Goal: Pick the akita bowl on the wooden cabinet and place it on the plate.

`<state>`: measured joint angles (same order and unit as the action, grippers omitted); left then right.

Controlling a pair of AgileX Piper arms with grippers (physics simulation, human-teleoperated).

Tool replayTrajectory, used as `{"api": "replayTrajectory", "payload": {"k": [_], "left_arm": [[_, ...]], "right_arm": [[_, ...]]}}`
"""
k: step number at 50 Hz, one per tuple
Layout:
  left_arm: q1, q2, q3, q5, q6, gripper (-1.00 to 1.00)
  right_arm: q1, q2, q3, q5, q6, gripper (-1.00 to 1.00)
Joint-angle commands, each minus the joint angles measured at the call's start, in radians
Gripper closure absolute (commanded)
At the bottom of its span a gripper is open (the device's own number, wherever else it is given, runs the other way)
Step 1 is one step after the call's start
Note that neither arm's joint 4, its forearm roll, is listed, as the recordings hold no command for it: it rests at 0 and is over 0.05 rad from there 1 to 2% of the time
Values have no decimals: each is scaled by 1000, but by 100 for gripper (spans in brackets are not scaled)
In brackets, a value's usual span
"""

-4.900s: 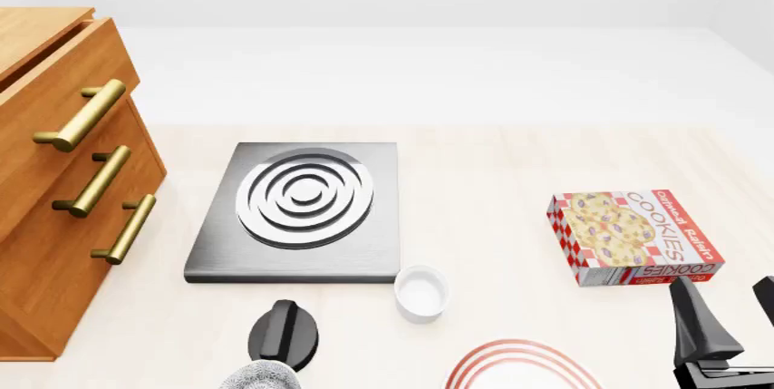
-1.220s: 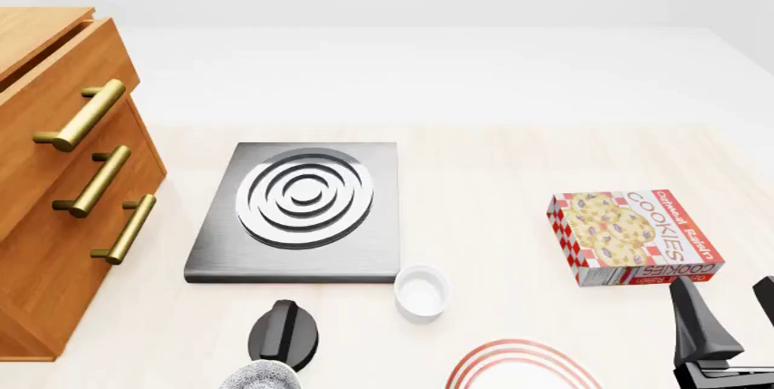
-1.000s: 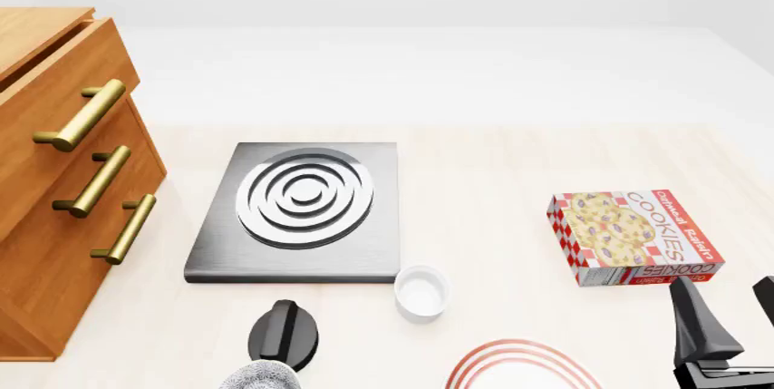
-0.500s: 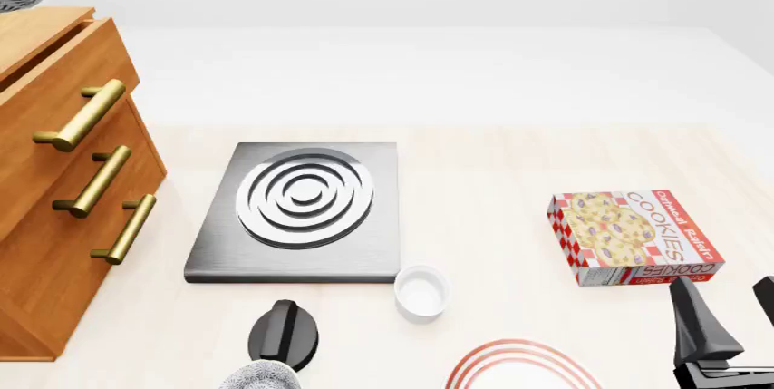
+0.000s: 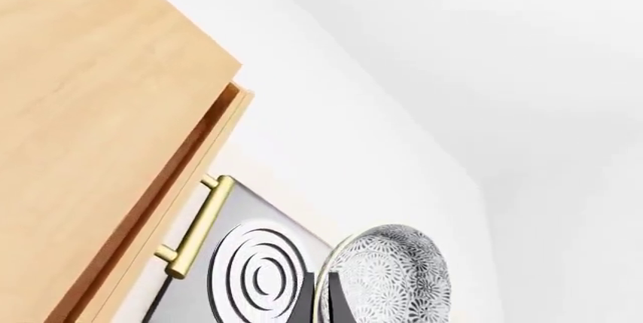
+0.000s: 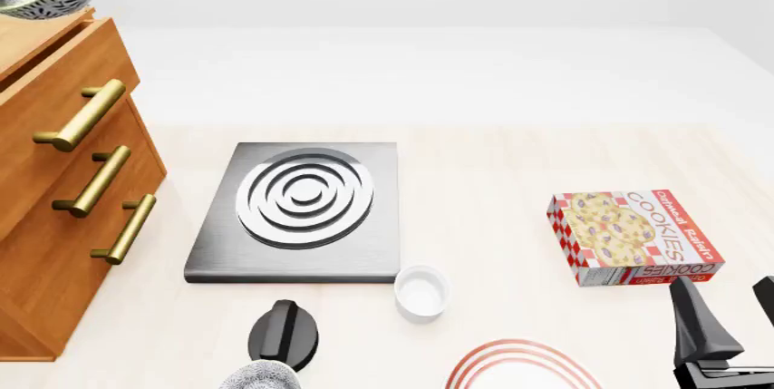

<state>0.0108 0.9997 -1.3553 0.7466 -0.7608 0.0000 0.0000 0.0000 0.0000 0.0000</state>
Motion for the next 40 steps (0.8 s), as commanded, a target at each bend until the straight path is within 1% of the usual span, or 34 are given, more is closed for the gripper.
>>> {"api": "replayTrajectory", "payload": {"k": [1, 27, 40], "left_arm": [[-64, -3, -1, 0, -4, 100], [-185, -1, 29, -17, -7, 100], [-239, 3, 78, -47, -5, 100]], "right_arm": [[0, 0, 0, 0, 0, -100], [0, 0, 0, 0, 0, -100], [0, 0, 0, 0, 0, -100]]}}
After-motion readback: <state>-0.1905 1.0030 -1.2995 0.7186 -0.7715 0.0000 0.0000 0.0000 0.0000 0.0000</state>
